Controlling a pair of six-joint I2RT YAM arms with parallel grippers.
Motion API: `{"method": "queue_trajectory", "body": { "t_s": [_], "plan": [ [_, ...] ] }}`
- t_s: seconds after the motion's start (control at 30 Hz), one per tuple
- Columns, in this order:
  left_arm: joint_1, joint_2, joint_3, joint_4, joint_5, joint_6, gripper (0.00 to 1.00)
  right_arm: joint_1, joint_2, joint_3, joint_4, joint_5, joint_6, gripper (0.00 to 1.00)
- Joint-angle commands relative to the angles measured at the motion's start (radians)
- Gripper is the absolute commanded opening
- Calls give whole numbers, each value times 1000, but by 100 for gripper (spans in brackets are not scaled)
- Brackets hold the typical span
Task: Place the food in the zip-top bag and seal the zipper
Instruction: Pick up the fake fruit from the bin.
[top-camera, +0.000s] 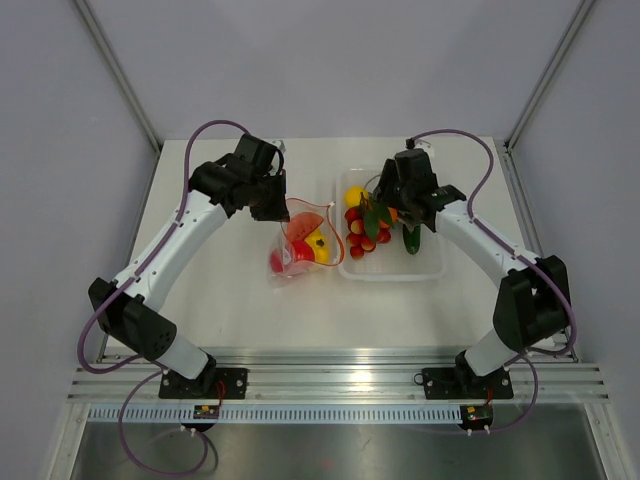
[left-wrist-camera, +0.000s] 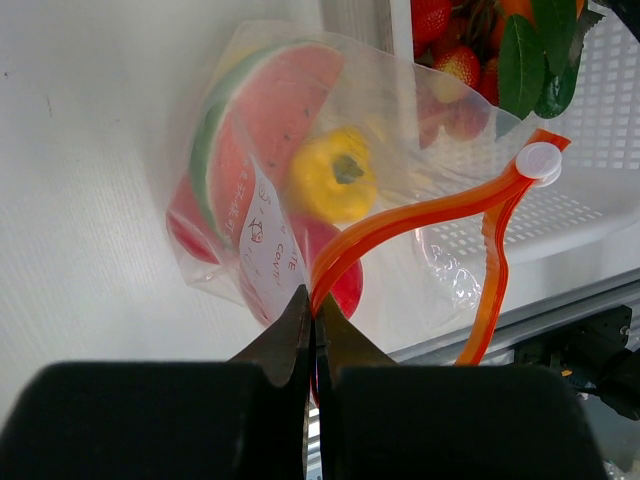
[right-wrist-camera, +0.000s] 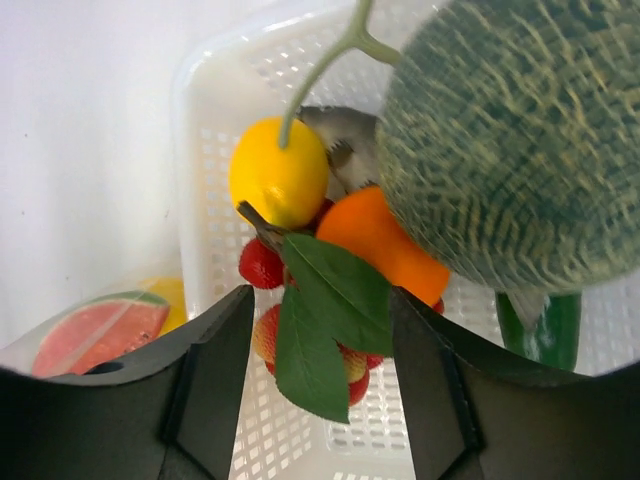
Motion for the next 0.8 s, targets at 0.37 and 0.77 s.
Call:
{"method": "queue_trajectory", "body": {
  "t_s": [0.37, 0.77],
  "plan": [
    [1, -27, -5, 41, 23, 17, 0, 17, 299, 334, -53, -146, -323, 73],
    [1, -45, -38, 47, 25, 13, 0, 52, 361, 370, -69, -145, -337, 49]
  ]
}}
